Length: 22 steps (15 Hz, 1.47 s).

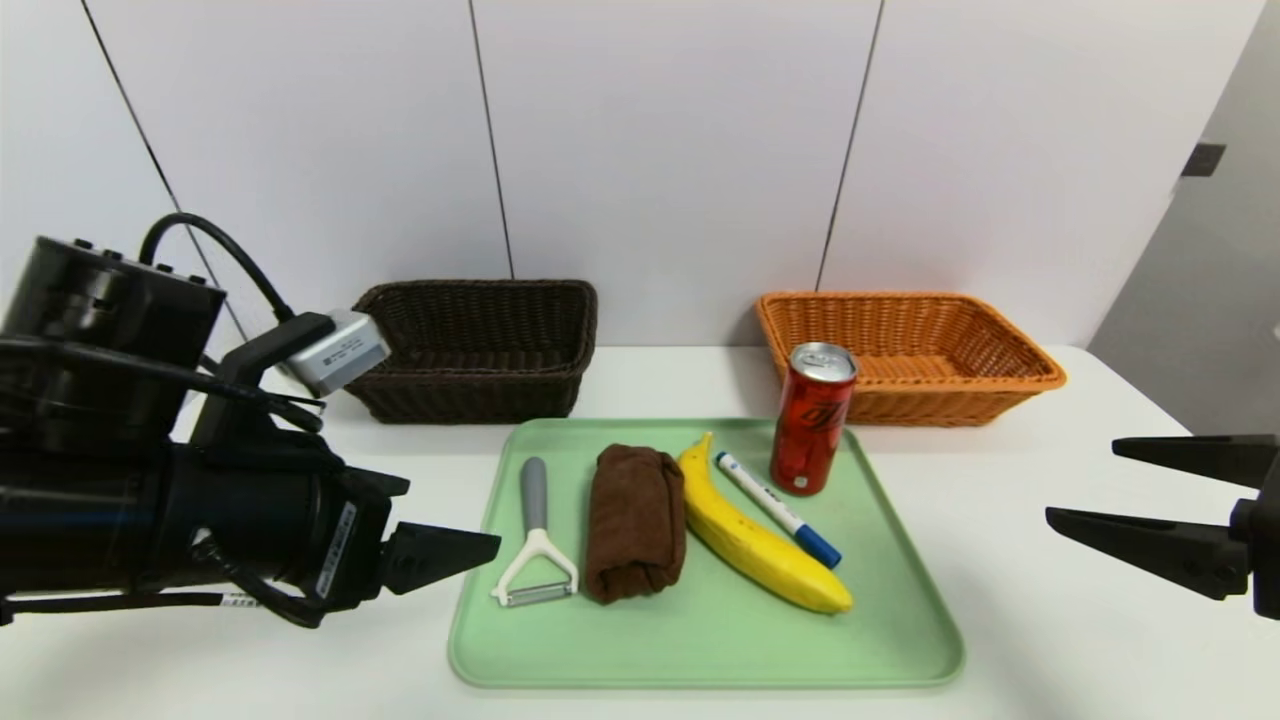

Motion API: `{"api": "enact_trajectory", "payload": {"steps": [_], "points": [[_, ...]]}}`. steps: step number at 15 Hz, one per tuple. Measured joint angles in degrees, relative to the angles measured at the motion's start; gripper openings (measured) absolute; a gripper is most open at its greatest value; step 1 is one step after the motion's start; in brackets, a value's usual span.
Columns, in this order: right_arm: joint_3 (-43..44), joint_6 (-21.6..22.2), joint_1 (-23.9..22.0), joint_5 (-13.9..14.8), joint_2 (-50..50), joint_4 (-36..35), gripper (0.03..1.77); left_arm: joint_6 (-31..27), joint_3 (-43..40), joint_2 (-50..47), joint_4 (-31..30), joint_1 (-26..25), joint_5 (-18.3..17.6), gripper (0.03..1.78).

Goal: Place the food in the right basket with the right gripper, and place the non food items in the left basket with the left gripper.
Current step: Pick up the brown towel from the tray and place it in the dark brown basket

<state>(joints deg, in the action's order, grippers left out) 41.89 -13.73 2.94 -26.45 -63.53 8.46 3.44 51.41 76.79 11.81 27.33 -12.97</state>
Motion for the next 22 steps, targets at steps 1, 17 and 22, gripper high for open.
{"api": "enact_trajectory", "payload": {"steps": [1, 17, 22], "points": [[-0.13, 0.11, 0.04, 0.07, -0.12, -0.02, 1.75, 0.78, 0.9, 1.74, -0.02, 0.43, 0.79, 1.78], [-1.01, 0.2, 0.09, 0.27, -0.56, -0.12, 1.75, 26.08, 20.47, 24.97, 9.87, 9.05, 23.93, 1.78], [-1.68, 0.12, -0.18, 0.33, -0.48, -0.17, 1.75, 26.95, 23.61, 29.07, 11.01, 8.97, 24.02, 1.78]]}}
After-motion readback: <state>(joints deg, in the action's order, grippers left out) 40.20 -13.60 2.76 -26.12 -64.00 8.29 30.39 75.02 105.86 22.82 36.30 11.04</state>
